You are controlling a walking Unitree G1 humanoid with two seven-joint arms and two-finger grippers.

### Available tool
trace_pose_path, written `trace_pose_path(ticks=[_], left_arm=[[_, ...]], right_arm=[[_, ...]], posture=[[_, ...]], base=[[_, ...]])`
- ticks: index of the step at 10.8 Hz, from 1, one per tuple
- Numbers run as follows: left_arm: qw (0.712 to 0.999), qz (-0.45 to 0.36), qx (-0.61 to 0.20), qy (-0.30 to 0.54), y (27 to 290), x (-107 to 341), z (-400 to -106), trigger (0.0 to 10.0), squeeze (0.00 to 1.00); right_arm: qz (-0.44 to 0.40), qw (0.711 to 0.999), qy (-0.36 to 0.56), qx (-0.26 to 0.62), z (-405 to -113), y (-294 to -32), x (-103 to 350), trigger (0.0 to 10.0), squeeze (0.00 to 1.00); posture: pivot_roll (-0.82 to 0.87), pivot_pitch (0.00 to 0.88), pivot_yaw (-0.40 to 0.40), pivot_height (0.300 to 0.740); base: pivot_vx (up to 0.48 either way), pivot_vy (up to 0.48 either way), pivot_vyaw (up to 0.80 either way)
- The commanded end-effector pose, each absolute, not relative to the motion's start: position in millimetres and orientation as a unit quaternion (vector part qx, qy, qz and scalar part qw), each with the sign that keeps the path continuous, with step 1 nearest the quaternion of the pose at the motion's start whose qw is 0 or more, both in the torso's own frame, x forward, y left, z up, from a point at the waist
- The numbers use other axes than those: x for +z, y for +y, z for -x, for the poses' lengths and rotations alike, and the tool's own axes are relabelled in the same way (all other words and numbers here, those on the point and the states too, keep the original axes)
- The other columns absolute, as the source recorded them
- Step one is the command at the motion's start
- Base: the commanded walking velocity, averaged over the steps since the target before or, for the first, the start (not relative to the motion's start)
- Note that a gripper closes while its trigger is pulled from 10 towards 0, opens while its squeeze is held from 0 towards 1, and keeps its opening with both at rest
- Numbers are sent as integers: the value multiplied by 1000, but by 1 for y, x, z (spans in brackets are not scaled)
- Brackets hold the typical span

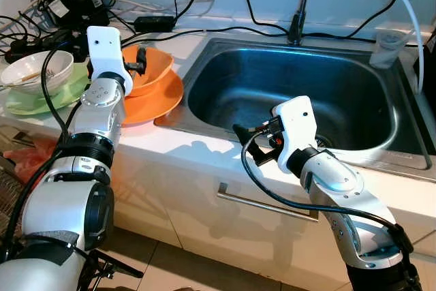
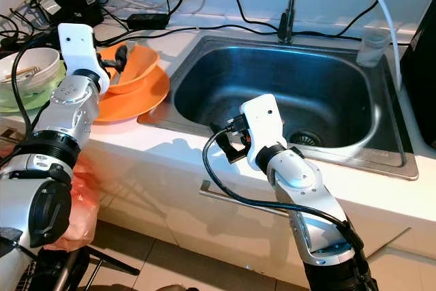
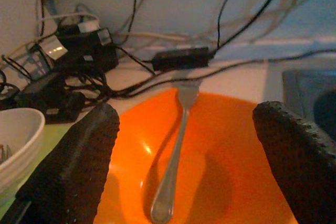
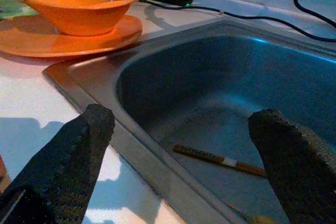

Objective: Kitchen organization

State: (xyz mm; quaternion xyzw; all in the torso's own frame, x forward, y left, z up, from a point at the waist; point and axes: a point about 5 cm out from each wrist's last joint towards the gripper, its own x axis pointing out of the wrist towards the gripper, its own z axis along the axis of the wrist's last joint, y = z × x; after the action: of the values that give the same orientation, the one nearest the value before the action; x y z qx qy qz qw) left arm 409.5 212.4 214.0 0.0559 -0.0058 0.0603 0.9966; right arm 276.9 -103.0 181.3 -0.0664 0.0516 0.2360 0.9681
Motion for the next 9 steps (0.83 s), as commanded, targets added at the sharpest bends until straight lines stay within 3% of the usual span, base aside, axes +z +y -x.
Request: trace_pose_path(ticks=[1,4,6,9], left_arm=[[996,-68,60,2,216,220,-411,10000,0],[993,-96,70,27,232,223,-410,10000,0],[992,-51,92,63,243,212,-407,10000,0],[989,-50,98,102,252,205,-403,10000,0]], right_arm=[[61,967,49,242,-276,-101,181,10000,0],[60,967,49,241,-276,-101,181,10000,0],[59,967,50,244,-276,-99,180,10000,0],[59,967,48,245,-276,-99,180,10000,0]], posture=[[-34,0,82,740],[-28,0,84,740],[-23,0,84,740],[-29,0,89,740]], base=[[0,0,0],[0,0,0],[0,0,0],[0,0,0]])
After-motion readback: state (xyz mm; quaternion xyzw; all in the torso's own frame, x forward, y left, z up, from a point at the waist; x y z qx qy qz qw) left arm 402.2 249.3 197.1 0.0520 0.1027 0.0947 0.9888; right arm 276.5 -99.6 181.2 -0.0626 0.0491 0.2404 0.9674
